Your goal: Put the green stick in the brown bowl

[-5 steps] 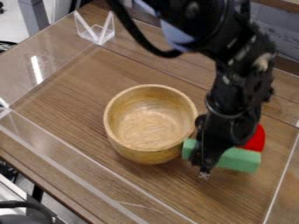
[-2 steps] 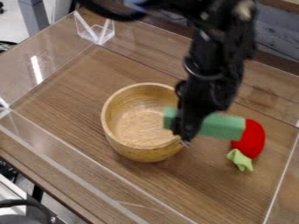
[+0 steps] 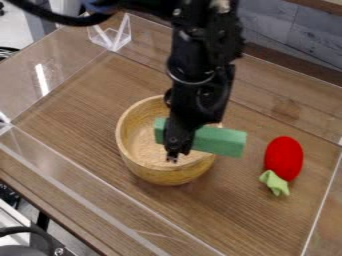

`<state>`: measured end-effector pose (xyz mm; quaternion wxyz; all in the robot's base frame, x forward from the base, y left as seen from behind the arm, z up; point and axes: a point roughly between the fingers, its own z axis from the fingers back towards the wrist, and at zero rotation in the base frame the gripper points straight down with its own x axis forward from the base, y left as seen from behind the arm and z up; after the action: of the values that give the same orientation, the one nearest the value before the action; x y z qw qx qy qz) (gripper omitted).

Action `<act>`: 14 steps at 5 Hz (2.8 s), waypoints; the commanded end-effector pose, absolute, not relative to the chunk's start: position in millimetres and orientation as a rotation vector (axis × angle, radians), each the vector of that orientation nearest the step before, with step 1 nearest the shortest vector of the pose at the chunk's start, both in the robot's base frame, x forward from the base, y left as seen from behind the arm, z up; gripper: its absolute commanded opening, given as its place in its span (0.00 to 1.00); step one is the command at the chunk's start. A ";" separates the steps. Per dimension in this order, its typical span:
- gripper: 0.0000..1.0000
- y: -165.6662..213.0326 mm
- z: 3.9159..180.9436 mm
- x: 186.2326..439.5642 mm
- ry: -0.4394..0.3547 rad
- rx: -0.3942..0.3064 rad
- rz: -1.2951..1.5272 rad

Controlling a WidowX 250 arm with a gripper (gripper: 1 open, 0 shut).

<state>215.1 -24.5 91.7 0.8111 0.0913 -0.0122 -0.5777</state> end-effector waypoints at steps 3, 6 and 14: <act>1.00 -12.1 87.8 221.3 -0.061 0.201 -1.233; 1.00 -0.7 66.3 222.2 -0.048 0.176 -1.199; 1.00 4.7 68.7 225.9 -0.084 0.107 -1.110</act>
<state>216.5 3.7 58.0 0.8462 0.0381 -0.0204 -0.5312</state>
